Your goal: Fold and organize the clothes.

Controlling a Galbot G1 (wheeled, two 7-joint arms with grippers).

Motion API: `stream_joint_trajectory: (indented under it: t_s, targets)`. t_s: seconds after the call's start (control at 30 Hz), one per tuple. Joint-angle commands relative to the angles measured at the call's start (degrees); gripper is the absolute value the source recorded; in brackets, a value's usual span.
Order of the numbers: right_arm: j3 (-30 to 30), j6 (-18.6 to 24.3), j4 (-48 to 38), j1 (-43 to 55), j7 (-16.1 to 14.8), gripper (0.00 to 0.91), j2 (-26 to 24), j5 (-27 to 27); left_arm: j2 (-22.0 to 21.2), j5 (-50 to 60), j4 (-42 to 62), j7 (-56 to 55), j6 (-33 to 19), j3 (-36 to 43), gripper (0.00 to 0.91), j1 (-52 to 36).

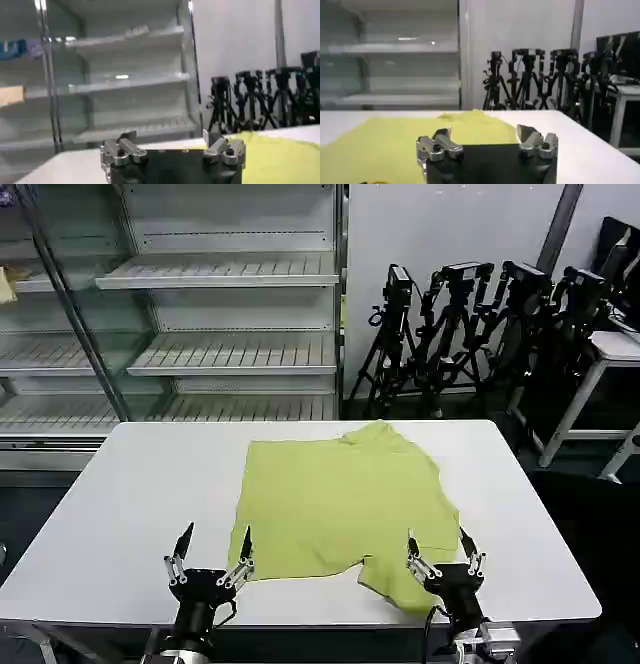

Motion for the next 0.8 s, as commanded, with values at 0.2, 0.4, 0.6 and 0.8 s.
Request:
stream_joint_trajectory:
  t_s: [0.2,0.4,0.6,0.8]
  targets:
    - [-1.8,-6.2,-1.3,-6.2,1.4,0.907,0.4,-4.4,4.8,-3.5,3.9,2.6,17.5,-1.7,0.907,-3.4]
    - [-4.8,-7.1,-0.3,-7.7,1.9,0.907,0.9,-5.8,6.0,-5.7,5.8,2.5,17.5,-1.2,0.907,-5.0]
    - [-5.6,-7.5,-0.8,-7.7,3.1,0.423,1.4,-5.6,6.1,-7.0,7.6,1.7,17.6,-0.8,0.685,-6.5]
    - [-5.6,-7.7,-0.7,-7.8,3.4,0.111,1.4,-4.3,6.2,-9.2,10.4,0.9,17.6,-0.2,0.03,-7.6]
